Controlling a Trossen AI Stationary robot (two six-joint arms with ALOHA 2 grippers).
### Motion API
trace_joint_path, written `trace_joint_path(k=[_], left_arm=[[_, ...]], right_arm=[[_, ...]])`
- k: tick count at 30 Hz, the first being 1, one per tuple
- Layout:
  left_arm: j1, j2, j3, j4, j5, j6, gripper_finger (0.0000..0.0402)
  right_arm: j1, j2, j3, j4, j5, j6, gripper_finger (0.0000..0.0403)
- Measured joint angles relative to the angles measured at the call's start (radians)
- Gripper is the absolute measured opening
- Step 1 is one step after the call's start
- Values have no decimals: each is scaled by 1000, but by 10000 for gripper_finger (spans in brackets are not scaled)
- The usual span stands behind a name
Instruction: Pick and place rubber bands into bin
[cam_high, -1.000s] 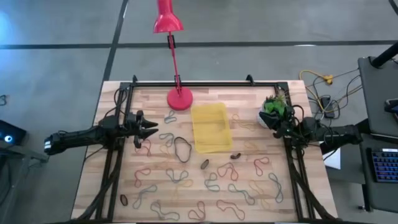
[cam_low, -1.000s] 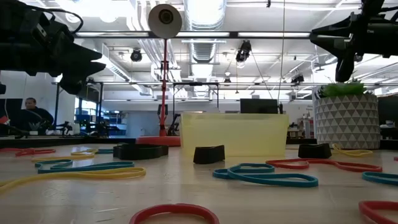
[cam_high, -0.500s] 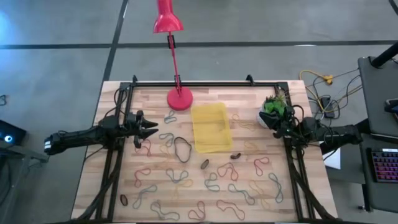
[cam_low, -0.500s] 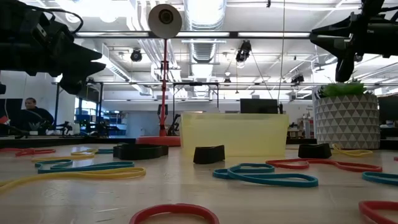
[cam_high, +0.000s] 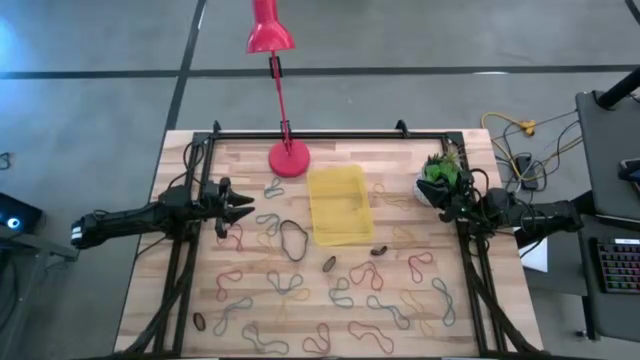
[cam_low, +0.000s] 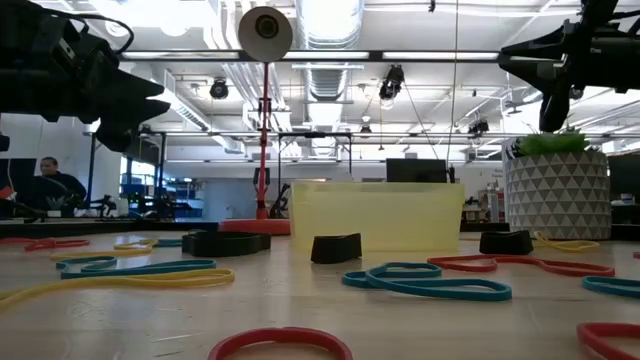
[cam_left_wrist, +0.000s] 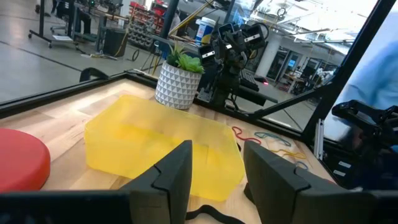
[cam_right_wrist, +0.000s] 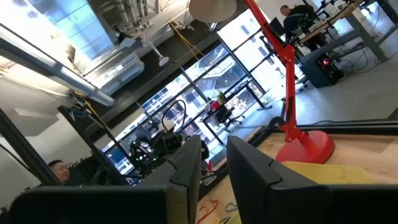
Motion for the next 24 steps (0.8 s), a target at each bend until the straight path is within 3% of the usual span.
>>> trace_joint_path(k=[17, 24], left_arm=[[0, 0, 0, 0, 0, 0, 129], [0, 0, 0, 0, 0, 0, 129]], right_arm=[[-1, 0, 0, 4, 1, 0, 68], [-1, -1, 0, 123, 102, 24, 68]])
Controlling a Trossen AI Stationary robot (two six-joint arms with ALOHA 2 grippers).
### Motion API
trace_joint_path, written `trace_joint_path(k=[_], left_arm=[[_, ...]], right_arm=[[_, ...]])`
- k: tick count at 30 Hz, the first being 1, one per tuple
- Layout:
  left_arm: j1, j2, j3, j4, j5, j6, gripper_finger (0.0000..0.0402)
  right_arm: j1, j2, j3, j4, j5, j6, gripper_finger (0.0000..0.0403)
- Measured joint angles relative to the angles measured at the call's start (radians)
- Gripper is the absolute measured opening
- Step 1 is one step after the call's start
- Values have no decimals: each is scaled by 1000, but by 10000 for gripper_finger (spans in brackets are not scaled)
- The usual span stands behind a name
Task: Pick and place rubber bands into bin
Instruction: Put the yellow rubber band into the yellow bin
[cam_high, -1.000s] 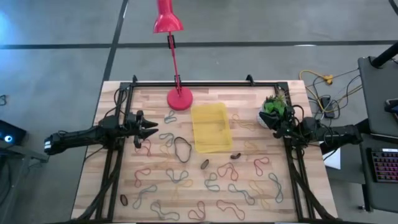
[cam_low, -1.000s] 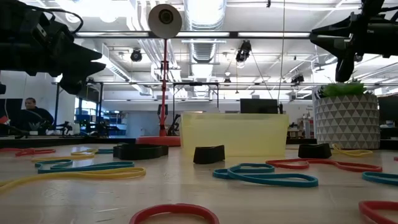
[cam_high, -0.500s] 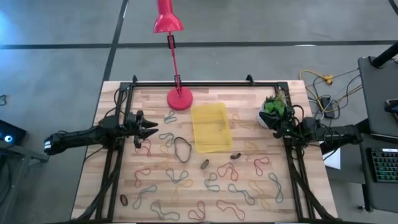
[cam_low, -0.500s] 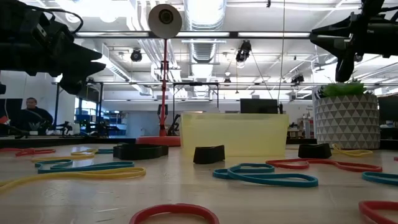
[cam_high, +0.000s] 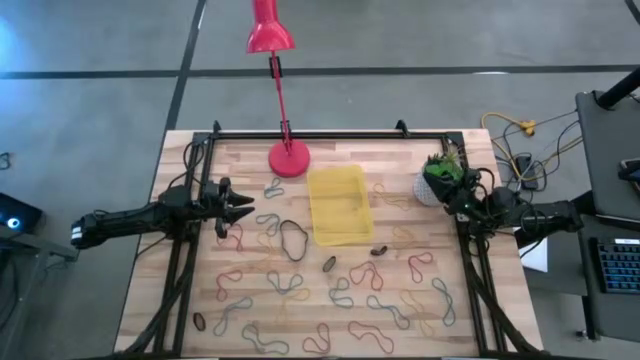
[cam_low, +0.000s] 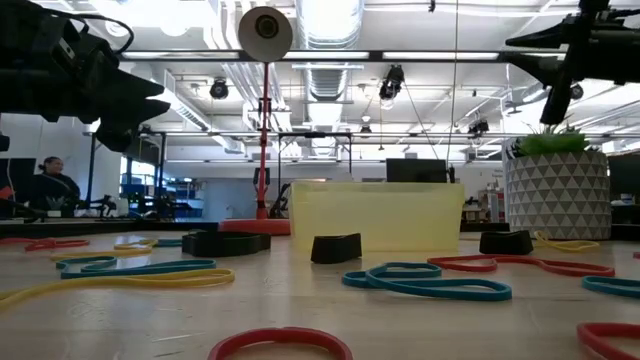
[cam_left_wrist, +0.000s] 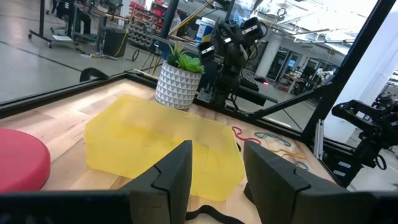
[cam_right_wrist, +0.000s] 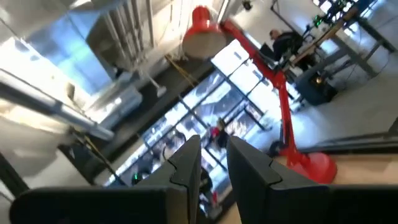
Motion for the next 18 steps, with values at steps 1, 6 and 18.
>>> trace_joint_path(k=[1, 6, 18], left_arm=[[0, 0, 0, 0, 0, 0, 129], [0, 0, 0, 0, 0, 0, 129], [0, 0, 0, 0, 0, 0, 129]], right_arm=[[0, 0, 0, 17, 1, 3, 68], [1, 0, 0, 87, 7, 122, 68], [3, 171, 99, 194, 51, 47, 68]])
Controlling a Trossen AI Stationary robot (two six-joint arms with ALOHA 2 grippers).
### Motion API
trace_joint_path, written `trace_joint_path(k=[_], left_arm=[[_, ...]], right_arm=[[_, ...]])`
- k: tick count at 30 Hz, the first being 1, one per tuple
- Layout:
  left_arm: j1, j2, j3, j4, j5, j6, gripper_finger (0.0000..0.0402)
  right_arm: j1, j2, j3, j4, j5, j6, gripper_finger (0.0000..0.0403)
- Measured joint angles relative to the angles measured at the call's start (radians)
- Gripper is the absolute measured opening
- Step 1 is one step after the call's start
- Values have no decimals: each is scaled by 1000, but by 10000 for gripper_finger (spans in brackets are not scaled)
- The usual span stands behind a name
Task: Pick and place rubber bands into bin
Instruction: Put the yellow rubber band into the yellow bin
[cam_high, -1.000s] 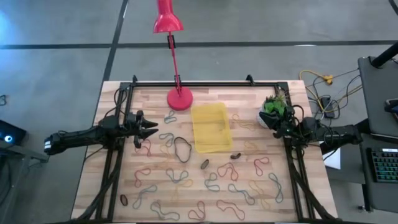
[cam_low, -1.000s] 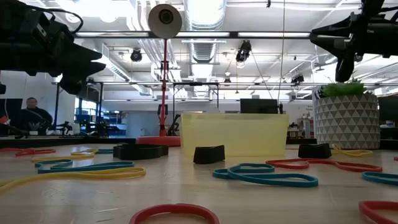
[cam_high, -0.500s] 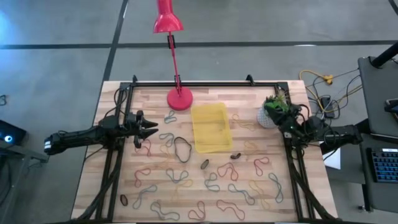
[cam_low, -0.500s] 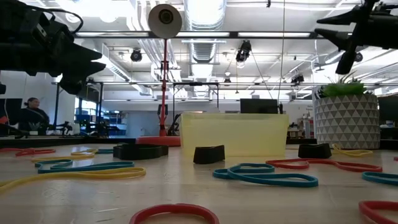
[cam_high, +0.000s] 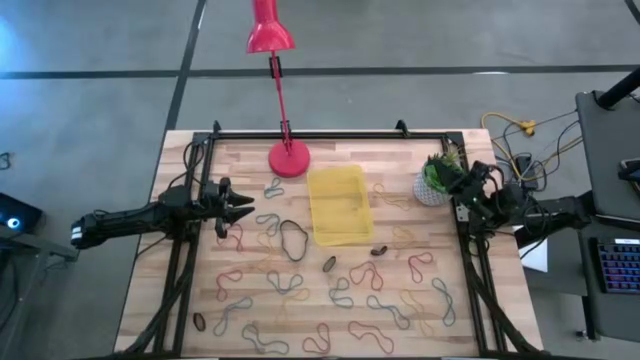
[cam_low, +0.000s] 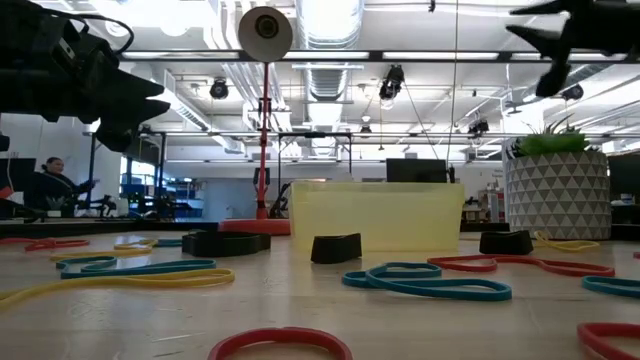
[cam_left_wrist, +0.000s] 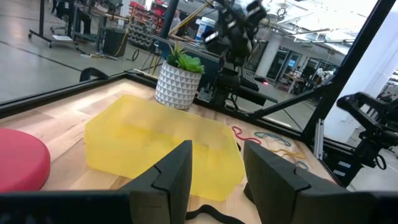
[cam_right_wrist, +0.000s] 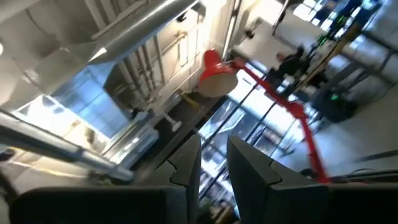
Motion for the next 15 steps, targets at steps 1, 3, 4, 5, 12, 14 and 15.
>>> trace_joint_path(k=[1, 3, 4, 5, 12, 14, 15], left_arm=[[0, 0, 0, 0, 0, 0, 129], [0, 0, 0, 0, 0, 0, 129], [0, 0, 0, 0, 0, 0, 129], [0, 0, 0, 0, 0, 0, 129], [0, 0, 0, 0, 0, 0, 129], [0, 0, 0, 0, 0, 0, 129], [0, 0, 0, 0, 0, 0, 129]], right_arm=[[0, 44, 29, -1, -25, -3, 68], [0, 136, 92, -8, -100, -14, 68], [0, 187, 128, -9, -138, -26, 68], [0, 236, 164, -6, -170, -43, 68], [-7, 504, 434, -459, -184, 24, 75], [-7, 577, 523, -672, -183, 86, 84], [-7, 618, 570, -786, -184, 100, 90]])
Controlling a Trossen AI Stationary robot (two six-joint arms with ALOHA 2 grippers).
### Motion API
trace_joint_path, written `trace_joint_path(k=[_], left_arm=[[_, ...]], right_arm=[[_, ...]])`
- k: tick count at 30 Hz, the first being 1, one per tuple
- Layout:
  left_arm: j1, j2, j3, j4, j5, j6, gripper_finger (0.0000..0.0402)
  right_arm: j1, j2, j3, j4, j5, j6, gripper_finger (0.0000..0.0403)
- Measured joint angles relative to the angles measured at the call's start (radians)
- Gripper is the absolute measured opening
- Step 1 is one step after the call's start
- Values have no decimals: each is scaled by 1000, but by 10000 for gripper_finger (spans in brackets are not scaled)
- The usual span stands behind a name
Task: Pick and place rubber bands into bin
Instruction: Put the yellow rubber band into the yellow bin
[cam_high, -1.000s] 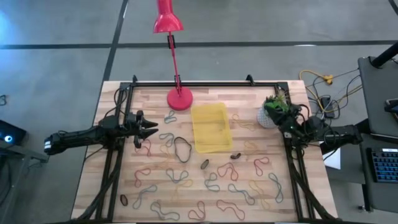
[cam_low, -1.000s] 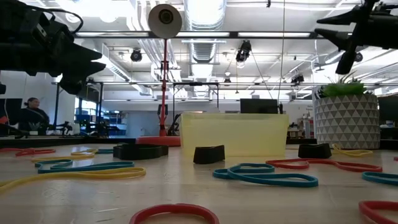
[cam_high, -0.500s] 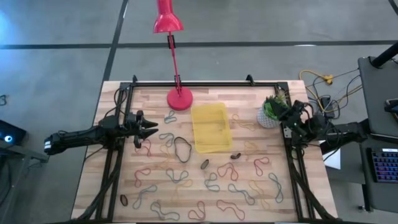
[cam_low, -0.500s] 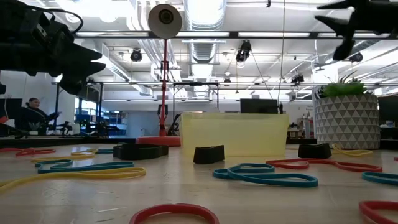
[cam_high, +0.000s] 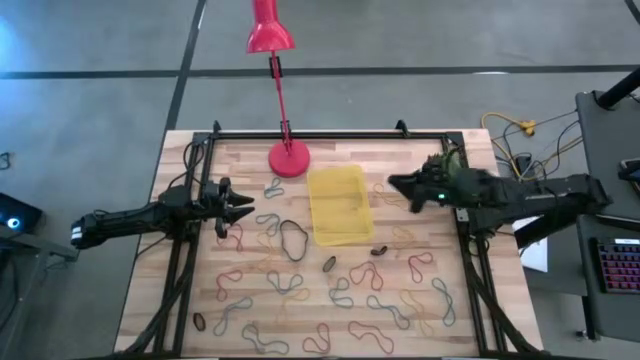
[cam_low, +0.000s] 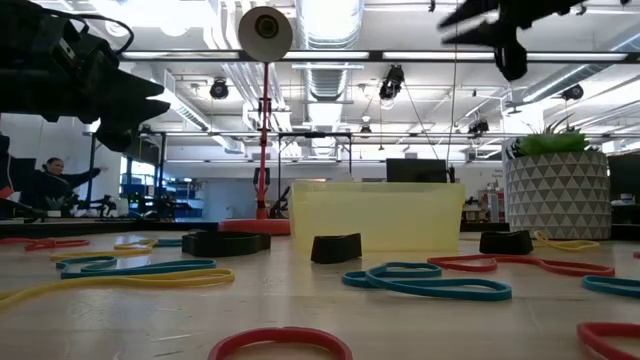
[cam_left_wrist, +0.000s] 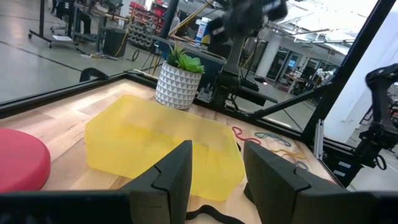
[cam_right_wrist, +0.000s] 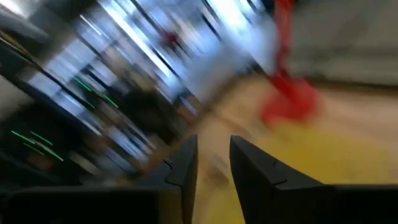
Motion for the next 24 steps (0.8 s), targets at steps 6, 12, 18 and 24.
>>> trace_joint_path(k=[6, 12, 18, 24], left_arm=[[0, 0, 0, 0, 0, 0, 129], [0, 0, 0, 0, 0, 0, 129], [0, 0, 0, 0, 0, 0, 129], [0, 0, 0, 0, 0, 0, 129]], right_arm=[[-6, 274, 270, -645, 5, -25, 141], [-63, 565, 416, -876, -133, -168, 183], [-164, 803, 469, -921, -245, -329, 191], [-281, 879, 470, -892, -345, -485, 192]])
